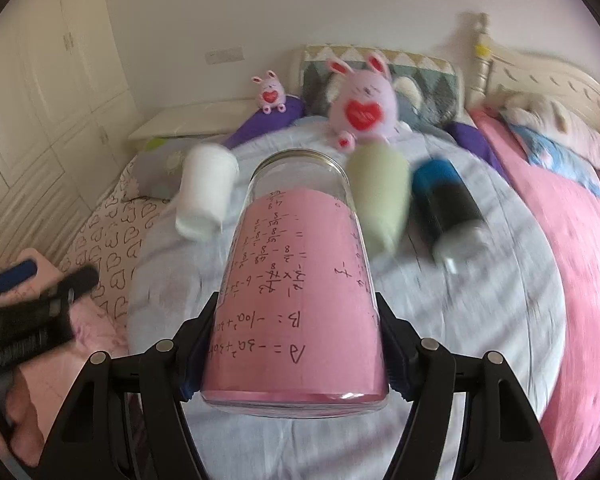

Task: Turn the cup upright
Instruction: 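Lift the jar with the right gripper and carry it toward the left tool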

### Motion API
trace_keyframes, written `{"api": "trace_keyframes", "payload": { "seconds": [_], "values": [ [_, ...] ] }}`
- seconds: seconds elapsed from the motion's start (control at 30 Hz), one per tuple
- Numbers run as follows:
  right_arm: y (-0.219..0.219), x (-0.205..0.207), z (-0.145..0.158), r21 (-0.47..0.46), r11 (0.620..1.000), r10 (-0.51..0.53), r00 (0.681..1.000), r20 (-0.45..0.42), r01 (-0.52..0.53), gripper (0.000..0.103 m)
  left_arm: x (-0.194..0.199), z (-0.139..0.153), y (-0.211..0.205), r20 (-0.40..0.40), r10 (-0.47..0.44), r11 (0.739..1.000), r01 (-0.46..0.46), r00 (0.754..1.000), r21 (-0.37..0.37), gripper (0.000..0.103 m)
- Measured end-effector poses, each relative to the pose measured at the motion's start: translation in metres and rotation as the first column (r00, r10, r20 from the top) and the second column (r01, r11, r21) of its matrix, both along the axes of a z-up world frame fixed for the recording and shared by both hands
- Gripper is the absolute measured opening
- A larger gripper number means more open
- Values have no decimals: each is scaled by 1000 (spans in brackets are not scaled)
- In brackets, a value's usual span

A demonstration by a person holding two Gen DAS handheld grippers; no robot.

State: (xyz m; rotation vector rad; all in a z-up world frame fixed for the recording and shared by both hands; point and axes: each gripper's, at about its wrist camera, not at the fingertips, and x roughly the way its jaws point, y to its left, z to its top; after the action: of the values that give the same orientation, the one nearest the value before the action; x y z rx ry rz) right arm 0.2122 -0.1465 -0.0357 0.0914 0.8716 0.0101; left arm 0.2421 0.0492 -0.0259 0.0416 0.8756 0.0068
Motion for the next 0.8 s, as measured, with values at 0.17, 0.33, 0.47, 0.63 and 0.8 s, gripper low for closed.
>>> {"api": "trace_keyframes", "payload": {
  "seconds": [0.17, 0.33, 0.47, 0.63, 0.8],
  "values": [
    [0, -28, -30, 14, 999, -48, 998, -32, 48, 70, -31, -4, -20, -22, -41, 999, 41, 999, 15, 103],
    [-1, -29, -48, 19, 998, -63, 996, -65, 65, 71, -55, -1, -31, -19, -54, 998, 55, 998, 27, 103],
    [-2, -48, -48, 22, 999, -48, 997, -64, 50, 84, -70, 4, -32, -10, -43, 999, 43, 999, 30, 103],
    [-5, -67, -32, 30, 999, -26, 999, -27, 26, 84, -89, 12, -34, 10, -30, 999, 30, 999, 34, 103],
    [-17, -91, -9, 53, 998, -18, 999, 31, 17, 84, -107, 25, -43, 39, -35, 999, 34, 999, 34, 103]
  ]
}}
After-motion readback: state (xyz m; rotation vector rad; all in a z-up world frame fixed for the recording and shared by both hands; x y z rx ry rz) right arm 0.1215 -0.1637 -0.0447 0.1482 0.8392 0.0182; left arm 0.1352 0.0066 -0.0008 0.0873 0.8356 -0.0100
